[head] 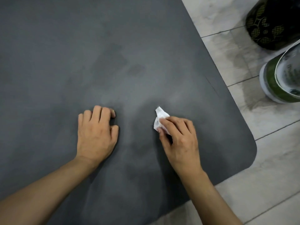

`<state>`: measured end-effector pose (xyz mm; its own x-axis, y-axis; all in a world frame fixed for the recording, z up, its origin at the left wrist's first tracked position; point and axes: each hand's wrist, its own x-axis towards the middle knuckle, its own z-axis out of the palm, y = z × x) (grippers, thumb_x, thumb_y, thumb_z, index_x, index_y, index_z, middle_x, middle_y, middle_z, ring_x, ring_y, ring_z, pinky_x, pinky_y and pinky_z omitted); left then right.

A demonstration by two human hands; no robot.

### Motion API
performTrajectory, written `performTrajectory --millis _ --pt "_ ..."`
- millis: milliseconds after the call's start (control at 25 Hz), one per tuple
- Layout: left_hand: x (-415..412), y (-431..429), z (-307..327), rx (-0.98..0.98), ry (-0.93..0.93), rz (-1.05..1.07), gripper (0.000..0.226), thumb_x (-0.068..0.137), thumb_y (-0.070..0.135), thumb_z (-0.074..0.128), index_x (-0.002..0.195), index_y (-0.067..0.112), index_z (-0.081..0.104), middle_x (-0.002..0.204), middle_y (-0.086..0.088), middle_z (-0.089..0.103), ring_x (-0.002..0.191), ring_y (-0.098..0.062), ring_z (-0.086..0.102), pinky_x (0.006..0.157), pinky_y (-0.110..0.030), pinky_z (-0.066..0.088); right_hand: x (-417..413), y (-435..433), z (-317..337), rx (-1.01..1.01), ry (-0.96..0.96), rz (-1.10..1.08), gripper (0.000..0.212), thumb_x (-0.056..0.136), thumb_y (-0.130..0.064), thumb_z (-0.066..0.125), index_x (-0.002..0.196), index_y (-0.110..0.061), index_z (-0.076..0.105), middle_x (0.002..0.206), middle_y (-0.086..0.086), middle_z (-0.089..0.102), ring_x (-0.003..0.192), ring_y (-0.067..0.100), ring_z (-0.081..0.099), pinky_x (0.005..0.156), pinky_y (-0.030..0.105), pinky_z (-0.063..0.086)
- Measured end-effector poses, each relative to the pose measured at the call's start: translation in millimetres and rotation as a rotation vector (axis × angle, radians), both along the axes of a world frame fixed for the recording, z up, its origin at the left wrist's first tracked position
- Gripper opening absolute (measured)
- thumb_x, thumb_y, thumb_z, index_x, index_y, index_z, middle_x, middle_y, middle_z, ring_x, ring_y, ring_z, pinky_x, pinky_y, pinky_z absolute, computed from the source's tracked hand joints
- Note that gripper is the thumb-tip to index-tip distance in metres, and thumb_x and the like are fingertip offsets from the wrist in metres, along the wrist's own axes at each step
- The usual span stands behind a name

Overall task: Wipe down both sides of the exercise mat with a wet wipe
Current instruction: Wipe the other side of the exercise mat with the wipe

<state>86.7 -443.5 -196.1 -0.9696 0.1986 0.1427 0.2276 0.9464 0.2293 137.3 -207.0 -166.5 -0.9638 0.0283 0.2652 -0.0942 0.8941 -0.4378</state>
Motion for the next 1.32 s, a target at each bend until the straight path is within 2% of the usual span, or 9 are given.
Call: performTrajectory --millis 240,360,480,680,800,920,1080,1200,1320 --pt "0 -1 0 0.018 -0.033 0.005 0.022 0.079 0.019 0.050 0.098 0.010 0.056 0.090 -0.012 0.048 0.076 -0.031 0.038 0.071 -0.047 0.030 -8 35 -10 0.175 0.006 0.042 0.025 0.093 -0.001 0.061 0.114 -0.008 0.070 0.102 0.008 0.066 0.084 0.028 0.051 0.079 0.039 0.049" --pt "0 0 -2 0.021 -0.026 0.014 0.022 0.079 0.018 0.051 0.098 0.009 0.057 0.090 -0.013 0.049 0.076 -0.031 0.038 0.071 -0.046 0.029 -36 103 -9 0.149 -0.024 -0.341 0.024 0.090 -0.006 0.059 0.110 -0.010 0.072 0.096 0.013 0.062 0.088 0.035 0.051 0.080 0.048 0.048" --pt "4 1 -2 0.056 -0.016 0.021 0.022 0.079 0.016 0.051 0.099 0.009 0.056 0.092 -0.013 0.048 0.077 -0.031 0.038 0.072 -0.046 0.030 -38 75 -13 -0.015 -0.024 -0.551 0.027 0.087 -0.007 0.059 0.111 -0.011 0.072 0.096 0.013 0.062 0.090 0.036 0.057 0.084 0.039 0.046" --pt "1 -15 1 0.254 -0.082 -0.023 0.032 0.080 0.014 0.043 0.106 0.009 0.060 0.105 -0.012 0.054 0.085 -0.035 0.047 0.080 -0.047 0.038 5 -96 -12 -0.175 0.024 0.193 0.020 0.096 -0.006 0.056 0.110 -0.002 0.071 0.101 0.011 0.065 0.089 0.027 0.055 0.081 0.040 0.050" --pt "-7 -27 8 0.217 -0.054 -0.087 0.038 0.081 0.010 0.041 0.113 0.008 0.062 0.119 -0.013 0.059 0.093 -0.040 0.055 0.084 -0.046 0.039 -11 -82 -8 -0.045 0.005 0.467 0.019 0.099 -0.006 0.055 0.111 -0.002 0.070 0.102 0.012 0.067 0.090 0.027 0.057 0.083 0.038 0.049" --pt "-26 -31 11 0.085 0.012 -0.119 0.048 0.087 0.011 0.044 0.132 0.008 0.059 0.143 -0.013 0.054 0.118 -0.042 0.055 0.098 -0.050 0.039 -56 11 -10 0.084 0.081 0.056 0.030 0.100 -0.008 0.045 0.095 -0.004 0.074 0.083 0.016 0.067 0.080 0.020 0.056 0.073 0.033 0.045" --pt "-59 -25 6 -0.005 0.024 -0.132 0.057 0.097 0.018 0.042 0.154 0.010 0.040 0.162 -0.013 0.036 0.146 -0.039 0.035 0.121 -0.051 0.026 -76 66 -8 -0.006 0.000 -0.520 0.030 0.086 -0.005 0.054 0.109 -0.011 0.073 0.097 0.013 0.063 0.089 0.036 0.057 0.083 0.034 0.045" --pt "-82 -16 -2 -0.034 0.025 -0.082 0.060 0.098 0.022 0.037 0.157 0.015 0.034 0.164 -0.011 0.032 0.151 -0.037 0.029 0.125 -0.052 0.017 -57 -47 -15 -0.115 0.040 -0.110 0.020 0.088 -0.002 0.059 0.101 -0.004 0.073 0.092 0.013 0.064 0.080 0.033 0.056 0.075 0.040 0.050" --pt "-109 -26 -5 0.014 0.036 -0.063 0.060 0.095 0.014 0.035 0.155 0.017 0.039 0.162 -0.012 0.037 0.150 -0.038 0.030 0.125 -0.051 0.016 -30 -119 -10 -0.075 0.046 0.421 0.022 0.098 -0.004 0.055 0.114 -0.003 0.069 0.098 0.010 0.065 0.084 0.027 0.053 0.083 0.036 0.049"
